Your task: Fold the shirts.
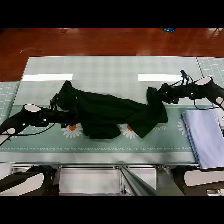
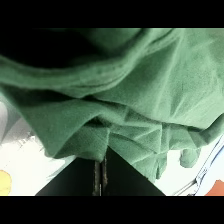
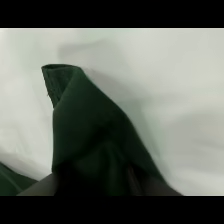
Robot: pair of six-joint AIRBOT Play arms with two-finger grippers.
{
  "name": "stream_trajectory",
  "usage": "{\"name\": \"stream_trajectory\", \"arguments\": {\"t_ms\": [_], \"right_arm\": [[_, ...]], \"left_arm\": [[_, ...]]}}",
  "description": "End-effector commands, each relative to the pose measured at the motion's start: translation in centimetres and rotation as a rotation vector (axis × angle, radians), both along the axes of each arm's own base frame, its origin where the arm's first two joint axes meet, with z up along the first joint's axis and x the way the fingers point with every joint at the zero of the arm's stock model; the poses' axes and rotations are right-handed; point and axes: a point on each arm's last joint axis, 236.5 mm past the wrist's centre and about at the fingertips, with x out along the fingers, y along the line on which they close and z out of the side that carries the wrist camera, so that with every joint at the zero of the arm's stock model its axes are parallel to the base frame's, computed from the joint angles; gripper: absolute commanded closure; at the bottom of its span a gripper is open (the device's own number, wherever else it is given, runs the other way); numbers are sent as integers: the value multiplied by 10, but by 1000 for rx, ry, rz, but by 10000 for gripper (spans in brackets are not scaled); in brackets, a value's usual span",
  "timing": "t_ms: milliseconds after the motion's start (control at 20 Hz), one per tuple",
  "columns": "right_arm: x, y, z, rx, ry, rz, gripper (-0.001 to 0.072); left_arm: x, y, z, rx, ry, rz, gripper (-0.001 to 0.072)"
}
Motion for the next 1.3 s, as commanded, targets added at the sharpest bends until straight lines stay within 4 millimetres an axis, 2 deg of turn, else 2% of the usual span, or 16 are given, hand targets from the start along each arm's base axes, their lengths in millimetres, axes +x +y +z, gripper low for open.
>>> {"name": "stream_trajectory", "arguments": {"t_ms": [0,50,100,200,250,350,400,500,550,650,750,850,950,1050,1150,1250], "right_arm": [[0,19,-7,-19,2,46,305],[-1,25,-7,-20,1,59,307],[-2,30,-7,-20,0,71,354],[-7,41,-5,-12,5,114,601],[-9,45,-1,-7,-1,151,685],[-6,49,18,7,-20,211,690],[-1,47,31,-9,-47,234,690],[21,43,74,-45,-141,254,690],[36,40,104,-68,-212,255,691],[66,35,174,-114,-368,242,691],[86,30,260,-165,-548,228,691],[90,27,358,-218,-756,201,691],[72,23,447,-272,-952,164,690],[37,16,513,-329,-1109,113,691],[-7,8,556,-412,-1205,83,691],[-55,-3,590,-507,-1283,50,691]], "left_arm": [[1,0,0,0,-2,0,689],[1,0,0,0,-2,0,689],[0,0,0,0,-2,0,689],[0,0,1,-1,-1,-1,689],[0,-1,1,-3,-1,-3,689],[6,1,10,-16,-18,-6,690],[15,4,20,-24,-44,-1,689],[43,15,56,-40,-139,17,689],[64,24,85,-43,-219,35,689],[108,48,163,-58,-417,99,689],[143,73,263,-73,-651,169,689],[155,92,371,-77,-892,205,689],[144,103,471,-40,-1110,219,689],[114,108,557,13,-1313,218,689],[73,105,617,81,-1468,191,690],[30,96,653,168,-1581,147,690]]}}
